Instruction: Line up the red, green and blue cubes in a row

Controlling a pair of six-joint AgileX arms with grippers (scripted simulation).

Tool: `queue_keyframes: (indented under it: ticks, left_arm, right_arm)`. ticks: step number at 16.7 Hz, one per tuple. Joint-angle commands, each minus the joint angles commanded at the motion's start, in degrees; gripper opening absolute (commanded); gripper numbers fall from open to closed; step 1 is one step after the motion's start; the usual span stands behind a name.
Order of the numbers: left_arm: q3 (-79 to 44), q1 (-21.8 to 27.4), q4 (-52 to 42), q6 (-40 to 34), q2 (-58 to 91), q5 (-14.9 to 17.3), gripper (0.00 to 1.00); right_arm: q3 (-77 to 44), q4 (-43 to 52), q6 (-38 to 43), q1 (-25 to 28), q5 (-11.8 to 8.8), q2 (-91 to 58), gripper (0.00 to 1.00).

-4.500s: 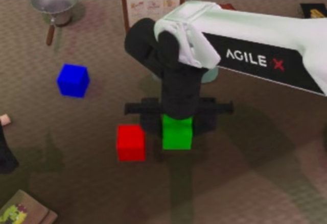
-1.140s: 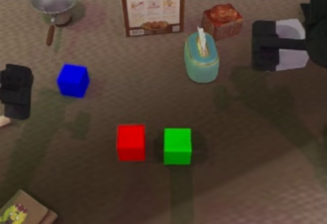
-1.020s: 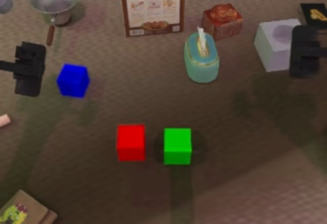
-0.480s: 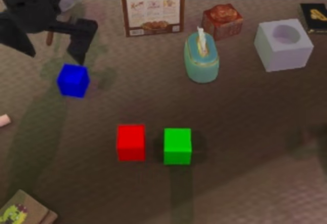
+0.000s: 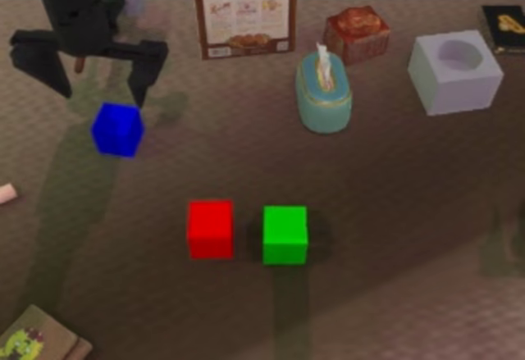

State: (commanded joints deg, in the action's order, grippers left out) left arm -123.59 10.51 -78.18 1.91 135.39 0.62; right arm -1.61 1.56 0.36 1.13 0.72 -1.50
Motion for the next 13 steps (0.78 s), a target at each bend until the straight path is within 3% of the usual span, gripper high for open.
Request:
queue_keyframes:
  ticks: [8,13]
  left_arm:
    - [-0.95,-0.05,0.29,-0.31,1.29,-0.27,1.0]
    - [6.53,-0.3,9.39,-0.31,2.59,-0.31,1.0]
  right_arm:
    - [1.61,-1.56,-0.36,-0.56,-0.72,1.5,1.0]
    - [1.61,-1.56,-0.36,-0.56,-0.72,1.5,1.0]
